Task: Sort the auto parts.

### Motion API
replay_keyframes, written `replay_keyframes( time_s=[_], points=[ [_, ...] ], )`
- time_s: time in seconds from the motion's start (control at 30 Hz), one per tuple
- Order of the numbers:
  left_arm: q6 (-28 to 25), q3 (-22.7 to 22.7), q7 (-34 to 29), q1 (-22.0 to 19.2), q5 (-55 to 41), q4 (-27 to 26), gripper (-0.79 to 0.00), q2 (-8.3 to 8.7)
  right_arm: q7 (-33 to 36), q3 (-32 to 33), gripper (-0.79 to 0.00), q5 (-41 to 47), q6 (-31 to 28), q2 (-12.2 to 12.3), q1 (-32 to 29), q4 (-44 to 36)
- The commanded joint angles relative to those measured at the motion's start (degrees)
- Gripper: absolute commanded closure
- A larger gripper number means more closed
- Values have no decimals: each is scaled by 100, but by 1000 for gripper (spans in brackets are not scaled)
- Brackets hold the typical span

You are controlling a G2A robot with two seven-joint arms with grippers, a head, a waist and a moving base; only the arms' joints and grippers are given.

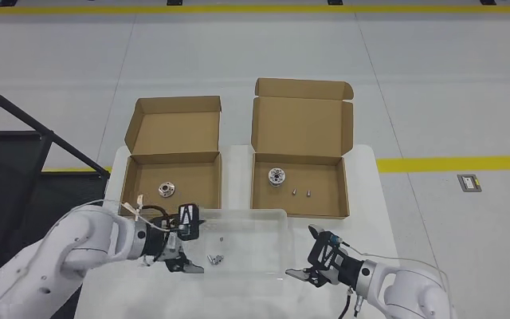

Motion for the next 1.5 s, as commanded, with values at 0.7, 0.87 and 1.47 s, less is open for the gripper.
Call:
replay_keyframes(
  time_s=[0.7, 0.87, 1.47],
  points=[
    [2104, 1444, -1849, -850, 295, 413, -640, -912, 0, 0, -785, 0, 0, 0, 0, 0],
    [2225, 1860, -1813, -1023, 559, 749, -582, -1228, 0, 0, -785, 0, 0, 0, 0, 0],
    [2942, 2724, -2467, -1316, 1099, 1588, -406, -2141, 0, 0, -785, 0, 0, 0, 0, 0]
  ],
)
